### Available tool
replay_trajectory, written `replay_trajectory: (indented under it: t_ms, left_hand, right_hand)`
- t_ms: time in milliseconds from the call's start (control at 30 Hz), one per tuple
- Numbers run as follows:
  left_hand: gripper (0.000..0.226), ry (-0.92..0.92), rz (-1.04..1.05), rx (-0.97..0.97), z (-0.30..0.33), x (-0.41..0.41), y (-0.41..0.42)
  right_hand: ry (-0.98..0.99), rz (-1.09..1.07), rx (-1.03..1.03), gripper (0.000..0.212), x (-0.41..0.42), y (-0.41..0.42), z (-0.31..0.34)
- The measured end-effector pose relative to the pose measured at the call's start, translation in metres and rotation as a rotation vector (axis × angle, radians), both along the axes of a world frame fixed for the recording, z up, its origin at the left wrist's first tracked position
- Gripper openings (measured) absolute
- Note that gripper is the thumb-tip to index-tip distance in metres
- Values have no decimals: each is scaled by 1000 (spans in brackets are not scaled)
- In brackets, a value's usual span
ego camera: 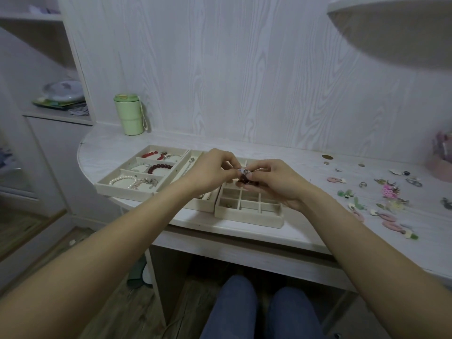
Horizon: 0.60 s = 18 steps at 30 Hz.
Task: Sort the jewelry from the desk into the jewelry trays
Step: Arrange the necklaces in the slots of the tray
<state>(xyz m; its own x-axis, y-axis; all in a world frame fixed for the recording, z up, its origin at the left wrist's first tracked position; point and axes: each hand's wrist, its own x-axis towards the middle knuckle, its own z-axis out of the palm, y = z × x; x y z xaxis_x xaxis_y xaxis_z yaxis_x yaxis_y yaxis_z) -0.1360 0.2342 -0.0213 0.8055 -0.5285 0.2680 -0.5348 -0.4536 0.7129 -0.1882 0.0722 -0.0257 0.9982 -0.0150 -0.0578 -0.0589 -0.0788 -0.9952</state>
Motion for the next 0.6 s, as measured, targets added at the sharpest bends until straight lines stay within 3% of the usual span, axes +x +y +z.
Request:
replay_trajectory:
  t_ms: [133, 233, 600]
  left_hand:
    - [12, 103, 13, -68, -1, -1, 1]
    - [12, 125, 51, -101, 0, -2, -1]
    - [14, 307, 50, -249, 3, -5, -7]
  right_hand:
    - [-27, -35, 4, 12, -7, -3, -2]
    - [-18, -66, -110, 6, -12, -4, 0]
    - [-24, -90, -136, 12, -16, -12, 3]
